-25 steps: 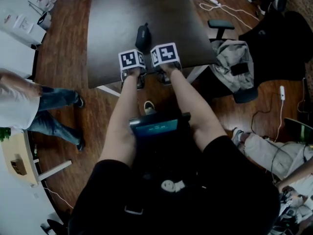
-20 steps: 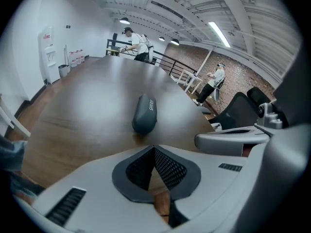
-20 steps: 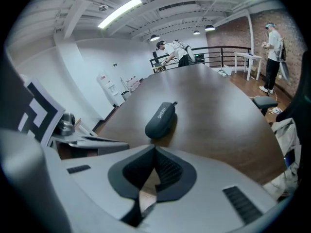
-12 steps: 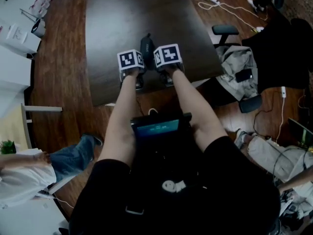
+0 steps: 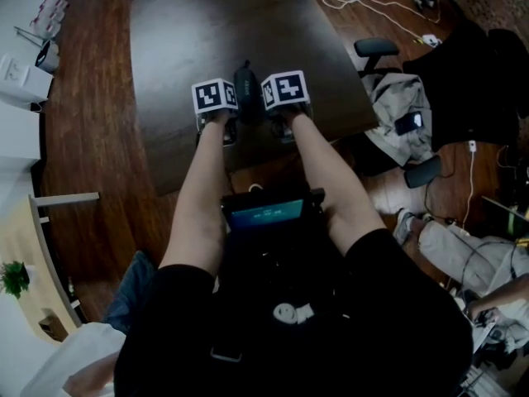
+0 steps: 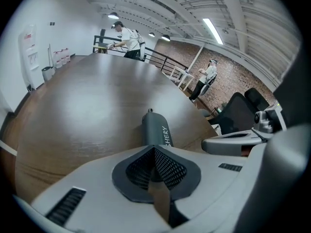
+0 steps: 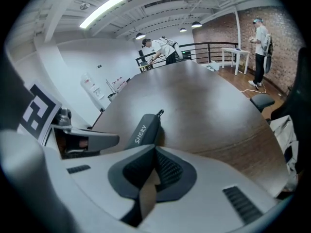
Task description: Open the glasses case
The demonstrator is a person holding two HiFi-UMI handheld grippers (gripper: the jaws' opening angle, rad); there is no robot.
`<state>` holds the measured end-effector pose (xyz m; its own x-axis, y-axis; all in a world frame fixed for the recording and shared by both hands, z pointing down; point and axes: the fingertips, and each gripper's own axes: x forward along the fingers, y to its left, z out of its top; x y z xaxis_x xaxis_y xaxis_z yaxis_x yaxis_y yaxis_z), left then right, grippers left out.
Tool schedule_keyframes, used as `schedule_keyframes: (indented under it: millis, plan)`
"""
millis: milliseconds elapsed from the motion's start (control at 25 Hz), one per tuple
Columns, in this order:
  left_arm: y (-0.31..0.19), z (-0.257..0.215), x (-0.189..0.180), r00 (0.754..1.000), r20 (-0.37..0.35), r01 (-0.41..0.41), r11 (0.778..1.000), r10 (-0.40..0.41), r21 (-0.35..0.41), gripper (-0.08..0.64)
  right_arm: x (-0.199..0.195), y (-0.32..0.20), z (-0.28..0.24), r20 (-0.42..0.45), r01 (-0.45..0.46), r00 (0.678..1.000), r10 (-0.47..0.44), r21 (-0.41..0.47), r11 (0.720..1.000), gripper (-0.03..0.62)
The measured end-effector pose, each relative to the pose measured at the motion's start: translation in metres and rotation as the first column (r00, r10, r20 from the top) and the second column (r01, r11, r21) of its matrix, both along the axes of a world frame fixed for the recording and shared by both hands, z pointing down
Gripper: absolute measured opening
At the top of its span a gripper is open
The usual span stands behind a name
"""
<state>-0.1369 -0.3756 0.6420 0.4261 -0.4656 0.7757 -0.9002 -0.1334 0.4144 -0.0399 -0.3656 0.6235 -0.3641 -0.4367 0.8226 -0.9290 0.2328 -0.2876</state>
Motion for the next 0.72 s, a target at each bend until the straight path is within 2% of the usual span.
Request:
schedule_keyframes:
  millis: [320,440,600,720]
  plan:
    - [-0.014,0.006,-0.011,0.999,-0.053,0.004,1.0,-0.005,-0.009,0.01,0.015,-0.007,0.006,-0.003,-0.024,1.0,0.024,-0.033,0.999,0.009]
    - [-0.021,0.01,-0.007,0.996,-0.09,-0.019,0.999,0.016,-0.027,0.221,0.019,-0.012,0.008,-0.004,-0.019,1.0,0.019,-0.056,0.998,0.009]
    - [-0.027,0.021,-0.001,0.994,-0.091,-0.072,0.996,0.066,-0.057,0.265,0.025,-0.027,0.009,0.0,-0.018,1.0,0.018,-0.051,0.999,0.009]
    - [-0.03,0.03,0.014,0.983,-0.159,-0.109,0.989,0.093,-0.098,0.298,0.037,-0.04,0.015,-0.009,-0.014,1.0,0.014,-0.05,0.999,0.009]
